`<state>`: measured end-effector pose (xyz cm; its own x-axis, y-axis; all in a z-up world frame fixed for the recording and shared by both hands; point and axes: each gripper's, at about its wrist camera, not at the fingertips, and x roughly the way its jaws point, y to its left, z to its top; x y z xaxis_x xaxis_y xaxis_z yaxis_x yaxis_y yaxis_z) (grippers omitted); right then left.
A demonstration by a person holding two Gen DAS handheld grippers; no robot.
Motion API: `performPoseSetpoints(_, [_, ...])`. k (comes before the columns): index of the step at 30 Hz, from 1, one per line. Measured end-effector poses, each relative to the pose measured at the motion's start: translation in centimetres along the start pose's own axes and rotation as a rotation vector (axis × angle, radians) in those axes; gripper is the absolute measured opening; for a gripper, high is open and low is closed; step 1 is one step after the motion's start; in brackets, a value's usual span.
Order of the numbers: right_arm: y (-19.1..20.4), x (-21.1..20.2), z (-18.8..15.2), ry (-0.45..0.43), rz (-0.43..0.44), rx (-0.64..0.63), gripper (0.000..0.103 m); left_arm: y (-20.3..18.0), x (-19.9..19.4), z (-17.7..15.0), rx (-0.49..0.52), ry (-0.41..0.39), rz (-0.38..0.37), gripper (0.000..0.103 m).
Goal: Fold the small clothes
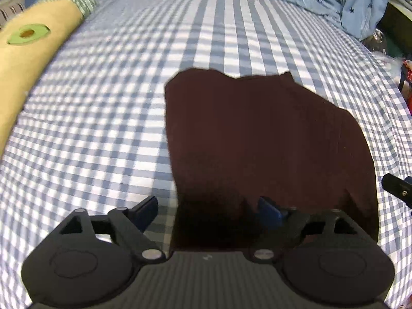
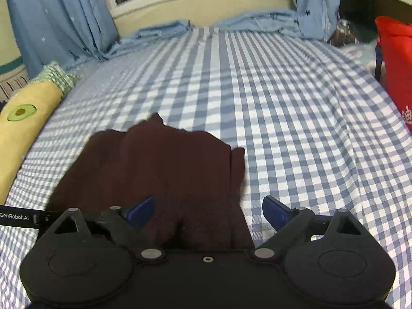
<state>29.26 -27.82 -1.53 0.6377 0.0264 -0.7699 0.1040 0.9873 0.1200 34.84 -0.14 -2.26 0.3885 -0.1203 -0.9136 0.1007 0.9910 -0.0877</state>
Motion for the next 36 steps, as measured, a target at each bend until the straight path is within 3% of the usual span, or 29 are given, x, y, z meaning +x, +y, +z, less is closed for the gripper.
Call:
performPoseSetpoints(3, [0.3,-2.1,-0.4,-0.063,0.013,-0.008,0.101,-0.1,-2.3,-1.3,0.001,-0.053,0.031,0.097])
performPoseSetpoints(9, [0.6,-7.9,-2.8,-0.171,0.047,-0.027,0.102,0.0,-7.9,-5.6,-0.019,-0.162,0.092,0.102])
performPoseSetpoints(18, [0.5,-16.4,-7.9,-0.284,0.072,-0.094,0.102,-0.4,-14.3,-12.9,-0.043,-0.284,0.114,0.102])
performPoseSetpoints(27, [-1.0,-20.8,-13.7,-0.28,0.075,-0.132,0.102,-1.9,-17.3,-19.6,-0.008,-0.387,0.144,0.102])
performPoseSetpoints(36, [-2.1,-22.4,-17.6,-0.24,0.062,-0.09,0.102,-2.6,-17.1,-24.2,0.025,-0.391,0.124,0.102])
